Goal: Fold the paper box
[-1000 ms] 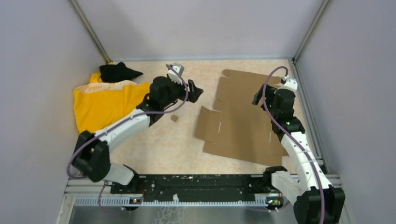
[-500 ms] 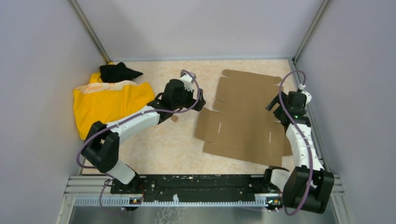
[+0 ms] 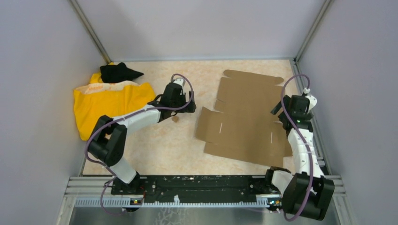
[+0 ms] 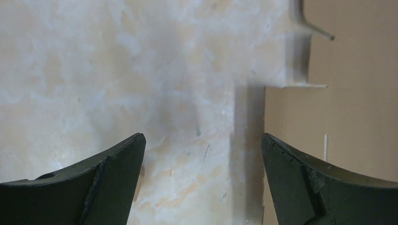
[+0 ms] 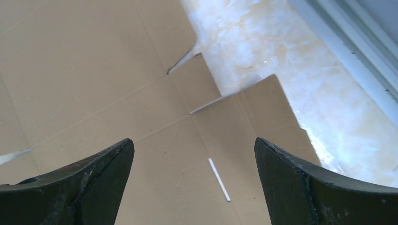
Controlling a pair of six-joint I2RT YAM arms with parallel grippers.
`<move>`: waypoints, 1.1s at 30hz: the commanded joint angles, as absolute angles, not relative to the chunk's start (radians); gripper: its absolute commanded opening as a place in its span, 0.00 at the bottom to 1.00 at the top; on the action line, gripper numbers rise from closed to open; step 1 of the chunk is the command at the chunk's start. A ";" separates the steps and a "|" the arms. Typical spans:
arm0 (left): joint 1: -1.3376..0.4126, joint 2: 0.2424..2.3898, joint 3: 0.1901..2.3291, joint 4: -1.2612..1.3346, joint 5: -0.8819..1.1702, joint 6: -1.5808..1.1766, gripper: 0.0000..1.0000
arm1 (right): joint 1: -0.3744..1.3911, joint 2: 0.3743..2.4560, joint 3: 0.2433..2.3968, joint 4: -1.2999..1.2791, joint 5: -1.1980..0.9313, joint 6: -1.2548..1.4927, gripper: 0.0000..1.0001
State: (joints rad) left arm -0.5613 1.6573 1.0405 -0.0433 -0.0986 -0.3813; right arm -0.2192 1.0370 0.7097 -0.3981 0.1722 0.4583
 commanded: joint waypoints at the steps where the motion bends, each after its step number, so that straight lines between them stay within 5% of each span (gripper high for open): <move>1: -0.567 1.636 0.960 -0.013 -0.131 -0.408 0.99 | -0.225 0.951 0.669 -0.394 0.291 0.446 0.99; 33: -0.585 1.786 0.918 0.119 0.190 -0.343 0.98 | -0.376 0.907 0.627 -0.504 0.305 0.552 0.99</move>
